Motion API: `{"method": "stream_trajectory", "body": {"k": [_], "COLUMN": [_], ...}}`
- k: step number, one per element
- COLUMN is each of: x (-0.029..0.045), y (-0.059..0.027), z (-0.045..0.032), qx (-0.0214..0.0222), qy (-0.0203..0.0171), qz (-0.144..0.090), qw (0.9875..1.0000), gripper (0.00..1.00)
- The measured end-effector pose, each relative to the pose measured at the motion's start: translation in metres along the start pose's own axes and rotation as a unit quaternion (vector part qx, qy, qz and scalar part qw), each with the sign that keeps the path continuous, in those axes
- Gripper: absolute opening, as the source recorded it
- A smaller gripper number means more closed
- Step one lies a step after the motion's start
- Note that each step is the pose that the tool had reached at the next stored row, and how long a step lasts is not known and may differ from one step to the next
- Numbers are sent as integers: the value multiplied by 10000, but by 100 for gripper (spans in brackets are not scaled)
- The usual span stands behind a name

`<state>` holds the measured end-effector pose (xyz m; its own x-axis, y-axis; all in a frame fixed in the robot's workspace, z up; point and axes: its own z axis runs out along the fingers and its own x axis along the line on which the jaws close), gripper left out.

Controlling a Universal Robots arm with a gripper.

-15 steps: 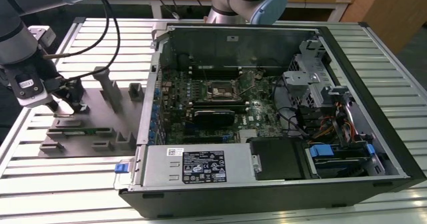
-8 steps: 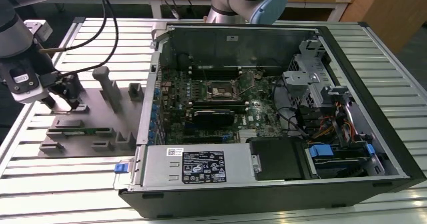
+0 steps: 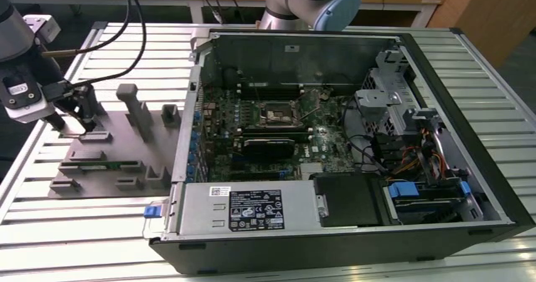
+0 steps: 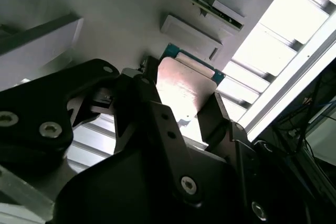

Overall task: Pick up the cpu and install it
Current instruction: 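Pick up the cpu and move it towards the insertion slot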

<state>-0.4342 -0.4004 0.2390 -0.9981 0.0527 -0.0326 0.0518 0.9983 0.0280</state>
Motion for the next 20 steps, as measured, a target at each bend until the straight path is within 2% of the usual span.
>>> {"method": "stream_trajectory", "body": {"k": [11, 20], "x": [-8, -13], "y": [7, 11], "z": [-227, -379], "qx": [0, 0], "qy": [-1, -5], "qz": [0, 0], "qw": [10000, 10000], "gripper": [55, 55]}}
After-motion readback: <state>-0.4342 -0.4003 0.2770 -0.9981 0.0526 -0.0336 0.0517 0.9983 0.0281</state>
